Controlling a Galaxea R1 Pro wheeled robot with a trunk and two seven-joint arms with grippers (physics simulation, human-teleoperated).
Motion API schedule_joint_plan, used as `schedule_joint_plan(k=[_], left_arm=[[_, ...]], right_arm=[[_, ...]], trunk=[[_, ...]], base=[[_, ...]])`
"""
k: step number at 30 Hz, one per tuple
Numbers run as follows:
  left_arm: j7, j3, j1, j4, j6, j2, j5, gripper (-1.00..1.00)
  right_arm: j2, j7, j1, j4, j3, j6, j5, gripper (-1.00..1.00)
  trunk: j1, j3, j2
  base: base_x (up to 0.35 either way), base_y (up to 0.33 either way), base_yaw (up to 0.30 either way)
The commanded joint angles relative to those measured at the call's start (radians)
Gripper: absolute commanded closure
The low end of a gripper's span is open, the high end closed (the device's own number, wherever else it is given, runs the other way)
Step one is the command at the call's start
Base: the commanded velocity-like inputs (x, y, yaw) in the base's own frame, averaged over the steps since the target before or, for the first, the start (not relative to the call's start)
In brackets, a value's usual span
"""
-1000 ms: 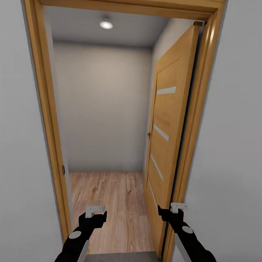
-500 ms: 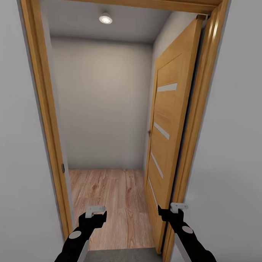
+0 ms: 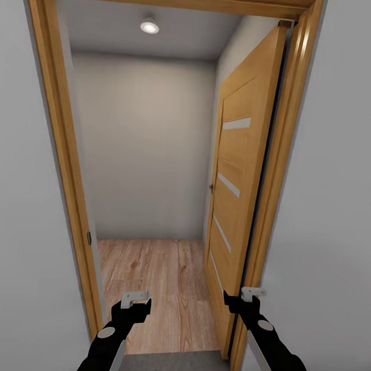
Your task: Move the two storage containers from the living room to the garage. In the garage, place one container on the floor and stack the other container on top of it (either order is fine).
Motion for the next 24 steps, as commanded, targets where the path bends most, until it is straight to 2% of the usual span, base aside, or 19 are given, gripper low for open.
schedule_joint_plan(k=[1, 24], left_arm=[[0.004, -0.002, 0.0, -0.001, 0.005, 0.0, -0.003, -1.0], [0.004, -0.001, 0.0, -0.001, 0.007, 0.0, -0.003, -1.0]], right_arm=[[-0.002, -0.007, 0.0, -0.002, 0.006, 0.004, -0.01, -1.0], [-0.002, -0.007, 0.0, -0.002, 0.006, 0.004, -0.01, -1.0]], trunk=[[0.0, 0.0, -0.001], [0.0, -0.001, -0.001]], base=[[0.0, 0.0, 0.0], [0.0, 0.0, 0.0]])
